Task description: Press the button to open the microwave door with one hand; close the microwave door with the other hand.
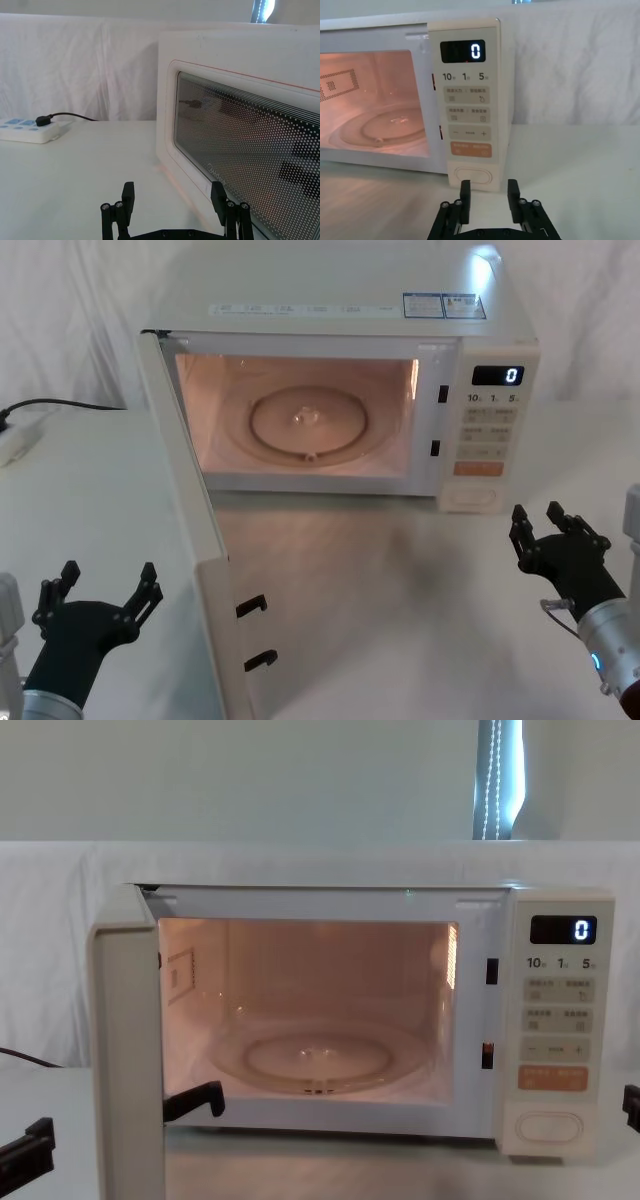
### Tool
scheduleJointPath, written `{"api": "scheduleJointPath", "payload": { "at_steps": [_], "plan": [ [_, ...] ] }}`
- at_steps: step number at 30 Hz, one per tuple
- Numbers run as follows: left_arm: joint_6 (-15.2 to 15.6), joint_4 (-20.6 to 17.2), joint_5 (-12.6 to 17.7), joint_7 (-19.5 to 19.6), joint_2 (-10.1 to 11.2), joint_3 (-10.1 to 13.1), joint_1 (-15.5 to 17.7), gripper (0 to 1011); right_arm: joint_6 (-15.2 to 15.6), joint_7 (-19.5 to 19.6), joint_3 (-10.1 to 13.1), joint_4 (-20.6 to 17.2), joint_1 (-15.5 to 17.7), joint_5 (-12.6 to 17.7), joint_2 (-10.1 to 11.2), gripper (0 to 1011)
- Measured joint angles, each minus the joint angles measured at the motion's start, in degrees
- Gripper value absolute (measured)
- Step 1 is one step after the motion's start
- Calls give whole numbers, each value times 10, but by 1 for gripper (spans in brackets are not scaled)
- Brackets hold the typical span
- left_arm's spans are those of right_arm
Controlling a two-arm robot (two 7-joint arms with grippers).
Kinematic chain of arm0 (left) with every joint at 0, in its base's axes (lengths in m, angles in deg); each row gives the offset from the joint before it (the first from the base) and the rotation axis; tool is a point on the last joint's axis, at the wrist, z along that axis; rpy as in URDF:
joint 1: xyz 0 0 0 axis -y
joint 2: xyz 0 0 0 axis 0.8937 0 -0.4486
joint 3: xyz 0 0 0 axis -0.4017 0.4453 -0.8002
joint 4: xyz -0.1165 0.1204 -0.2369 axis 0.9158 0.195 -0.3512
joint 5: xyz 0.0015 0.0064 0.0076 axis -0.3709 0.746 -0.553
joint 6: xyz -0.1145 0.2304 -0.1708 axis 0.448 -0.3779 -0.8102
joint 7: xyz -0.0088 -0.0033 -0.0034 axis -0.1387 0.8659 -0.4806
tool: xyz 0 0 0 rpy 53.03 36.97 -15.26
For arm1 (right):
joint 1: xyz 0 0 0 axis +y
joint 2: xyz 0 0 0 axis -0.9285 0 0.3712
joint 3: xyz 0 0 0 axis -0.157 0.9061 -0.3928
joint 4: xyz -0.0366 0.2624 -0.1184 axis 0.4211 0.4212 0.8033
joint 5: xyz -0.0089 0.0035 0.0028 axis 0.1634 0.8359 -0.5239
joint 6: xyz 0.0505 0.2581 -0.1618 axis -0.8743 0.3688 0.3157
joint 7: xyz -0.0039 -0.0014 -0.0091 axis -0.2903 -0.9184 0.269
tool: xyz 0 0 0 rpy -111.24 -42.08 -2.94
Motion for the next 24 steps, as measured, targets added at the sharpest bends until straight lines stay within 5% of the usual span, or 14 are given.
{"api": "scheduleJointPath", "payload": {
  "at_steps": [15, 19, 24],
  "plan": [
    [0, 0, 0, 0, 0, 0, 0, 1001, -42, 13, 3, 42, -4, 13, 5, 907],
    [0, 0, 0, 0, 0, 0, 0, 1001, -42, 15, 3, 48, -8, 11, 8, 1000],
    [0, 0, 0, 0, 0, 0, 0, 1001, -43, 17, 5, 54, -12, 9, 11, 1002]
  ]
}}
